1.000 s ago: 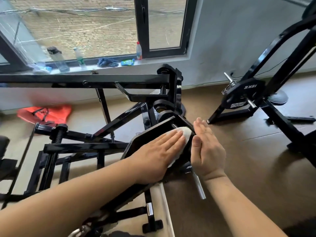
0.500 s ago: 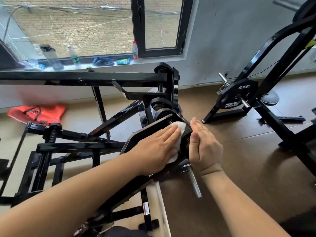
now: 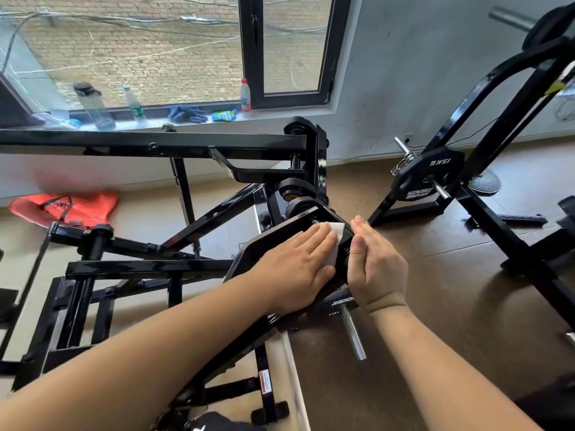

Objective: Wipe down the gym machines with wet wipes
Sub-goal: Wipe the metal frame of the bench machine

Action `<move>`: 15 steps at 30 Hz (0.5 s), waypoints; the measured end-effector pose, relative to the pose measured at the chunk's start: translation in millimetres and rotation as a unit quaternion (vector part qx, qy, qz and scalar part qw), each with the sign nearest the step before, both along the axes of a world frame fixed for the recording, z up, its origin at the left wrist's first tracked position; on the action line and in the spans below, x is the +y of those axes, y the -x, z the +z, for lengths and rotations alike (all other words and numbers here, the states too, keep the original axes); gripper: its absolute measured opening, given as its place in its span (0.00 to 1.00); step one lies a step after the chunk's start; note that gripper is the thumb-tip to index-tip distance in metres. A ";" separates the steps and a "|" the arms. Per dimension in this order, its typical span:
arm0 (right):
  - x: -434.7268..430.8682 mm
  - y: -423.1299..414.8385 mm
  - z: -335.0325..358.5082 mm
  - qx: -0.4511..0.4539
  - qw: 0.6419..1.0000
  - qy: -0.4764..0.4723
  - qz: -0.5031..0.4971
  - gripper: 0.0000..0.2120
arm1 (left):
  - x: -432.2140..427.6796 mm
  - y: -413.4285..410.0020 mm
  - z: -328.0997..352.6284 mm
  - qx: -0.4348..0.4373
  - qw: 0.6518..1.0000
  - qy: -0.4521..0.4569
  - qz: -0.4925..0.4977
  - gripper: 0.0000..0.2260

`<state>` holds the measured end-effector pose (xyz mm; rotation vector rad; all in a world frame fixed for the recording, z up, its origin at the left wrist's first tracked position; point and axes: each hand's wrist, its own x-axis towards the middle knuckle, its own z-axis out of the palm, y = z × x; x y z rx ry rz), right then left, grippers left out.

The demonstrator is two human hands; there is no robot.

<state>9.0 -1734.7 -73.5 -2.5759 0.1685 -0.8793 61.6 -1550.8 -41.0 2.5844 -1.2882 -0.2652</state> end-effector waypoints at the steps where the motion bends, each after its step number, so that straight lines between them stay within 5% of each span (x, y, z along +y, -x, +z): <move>1: -0.1 -0.1 0.4 -0.002 1.000 0.002 0.001 0.29 | 11.6 6.8 -0.6 -0.011 1.000 0.004 -0.013 0.30; 5: -0.4 -0.5 -1.0 -0.017 1.000 0.012 0.004 0.32 | 34.3 13.8 -9.3 -0.039 0.998 -0.002 -0.039 0.30; 15: 1.3 -0.6 1.4 -0.018 1.000 0.018 0.001 0.31 | -46.1 -33.3 5.1 0.055 0.998 0.006 -0.007 0.28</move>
